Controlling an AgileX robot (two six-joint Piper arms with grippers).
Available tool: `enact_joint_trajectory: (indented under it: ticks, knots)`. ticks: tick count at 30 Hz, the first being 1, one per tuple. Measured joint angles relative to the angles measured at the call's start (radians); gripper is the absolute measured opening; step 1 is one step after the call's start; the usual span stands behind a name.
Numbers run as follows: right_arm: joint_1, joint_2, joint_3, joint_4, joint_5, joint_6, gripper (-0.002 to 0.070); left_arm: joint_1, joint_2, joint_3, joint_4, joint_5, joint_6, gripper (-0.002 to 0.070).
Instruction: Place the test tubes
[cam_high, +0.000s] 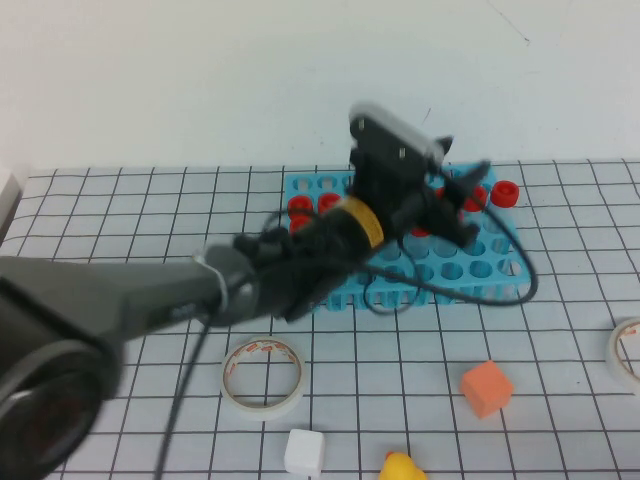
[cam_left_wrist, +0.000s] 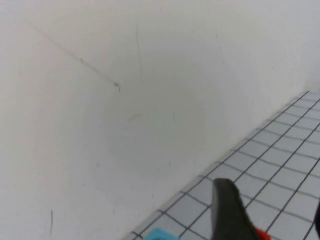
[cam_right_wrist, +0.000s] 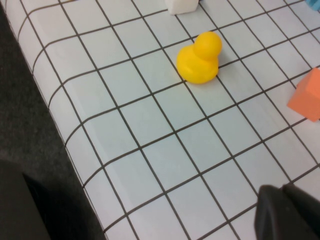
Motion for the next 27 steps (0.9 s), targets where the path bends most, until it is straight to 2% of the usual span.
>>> enact_joint_trajectory:
  ticks: [5,8,12,21,27]
  knots:
    - [0.0,0.0,0.0,0.0,0.0,0.0,-0.0001,0.0,-0.154,0.0,0.074,0.115,-0.036,0.0121]
    - [0.0,0.0,0.0,0.0,0.0,0.0,-0.0001,0.002,-0.254,0.0,0.126,0.213,-0.022,0.0036]
    - [0.0,0.0,0.0,0.0,0.0,0.0,-0.0001,0.033,-0.447,0.034,0.15,0.352,0.043,0.0006]
    - [0.0,0.0,0.0,0.0,0.0,0.0,-0.0001,0.224,-0.834,0.356,0.143,0.327,0.063,0.0001]
    - [0.0,0.0,0.0,0.0,0.0,0.0,-0.0001,0.351,-1.107,0.687,0.08,0.306,0.103,0.0]
